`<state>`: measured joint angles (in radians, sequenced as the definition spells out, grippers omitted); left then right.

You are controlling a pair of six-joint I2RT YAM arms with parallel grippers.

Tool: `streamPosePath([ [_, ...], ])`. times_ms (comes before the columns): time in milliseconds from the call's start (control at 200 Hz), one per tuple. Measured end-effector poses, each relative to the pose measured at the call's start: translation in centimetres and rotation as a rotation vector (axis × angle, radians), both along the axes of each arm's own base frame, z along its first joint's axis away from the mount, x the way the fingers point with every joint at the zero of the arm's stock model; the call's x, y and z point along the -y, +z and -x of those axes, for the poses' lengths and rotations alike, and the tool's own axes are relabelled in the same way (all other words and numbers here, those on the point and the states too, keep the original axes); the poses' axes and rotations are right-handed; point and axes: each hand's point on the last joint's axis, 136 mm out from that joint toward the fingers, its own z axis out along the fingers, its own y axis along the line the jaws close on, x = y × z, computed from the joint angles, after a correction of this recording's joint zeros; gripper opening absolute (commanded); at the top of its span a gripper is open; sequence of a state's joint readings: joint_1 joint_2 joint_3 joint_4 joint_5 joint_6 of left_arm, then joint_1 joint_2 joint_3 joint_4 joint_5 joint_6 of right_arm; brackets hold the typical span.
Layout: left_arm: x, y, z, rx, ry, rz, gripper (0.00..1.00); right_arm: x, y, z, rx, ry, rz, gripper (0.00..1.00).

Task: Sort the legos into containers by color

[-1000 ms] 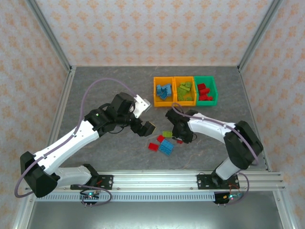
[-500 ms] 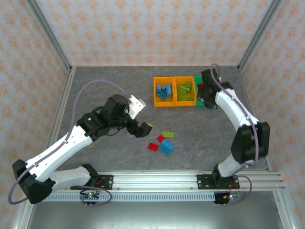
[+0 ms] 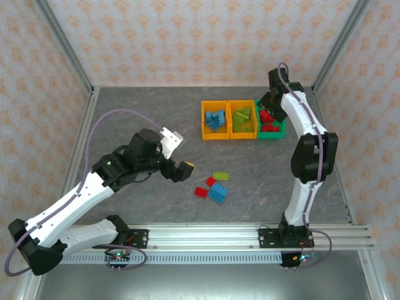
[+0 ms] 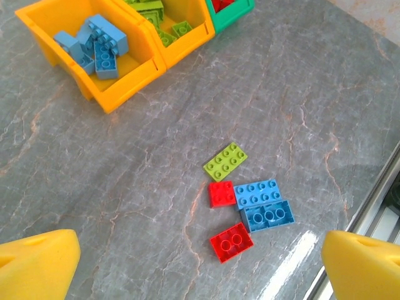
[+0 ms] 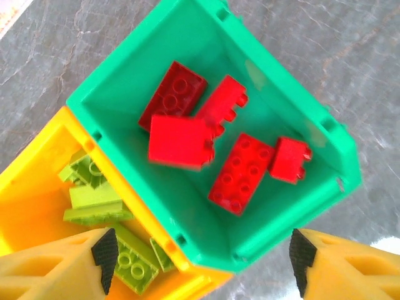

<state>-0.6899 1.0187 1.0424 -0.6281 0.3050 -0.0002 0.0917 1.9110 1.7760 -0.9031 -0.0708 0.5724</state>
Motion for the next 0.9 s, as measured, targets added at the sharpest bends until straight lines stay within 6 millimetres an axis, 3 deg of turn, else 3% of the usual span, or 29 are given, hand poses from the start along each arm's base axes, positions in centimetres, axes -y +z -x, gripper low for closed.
streamPosePath([
  [230, 3.0, -4.9, 0.1, -0.126, -0.097, -0.154, 1.00, -0.3, 3.6, 9.5, 0.063, -0.021, -0.036, 0.81],
  [400, 6.4, -8.3, -0.9, -0.211, -0.156, -0.273, 0.99, 0.6, 4.2, 14.3, 0.078, -0.040, -0.024, 0.85],
  [561, 9.4, -11.4, -3.7, -0.272, -0.157, -0.368, 1.00, 1.2, 4.3, 16.2, 0.062, -0.049, -0.003, 0.86],
  [686, 11.1, -15.2, -5.4, -0.342, -0.180, -0.457, 1.00, 1.4, 4.5, 16.7, 0.059, -0.052, 0.004, 0.87],
  [801, 12.0, -19.0, -6.1, -0.411, -0.195, -0.525, 1.00, 1.5, 4.4, 17.2, 0.042, -0.047, 0.010, 0.88],
  [901, 12.0, -21.2, -6.1, -0.459, -0.197, -0.569, 0.99, 1.5, 4.4, 17.5, 0.029, -0.039, 0.018, 0.88],
])
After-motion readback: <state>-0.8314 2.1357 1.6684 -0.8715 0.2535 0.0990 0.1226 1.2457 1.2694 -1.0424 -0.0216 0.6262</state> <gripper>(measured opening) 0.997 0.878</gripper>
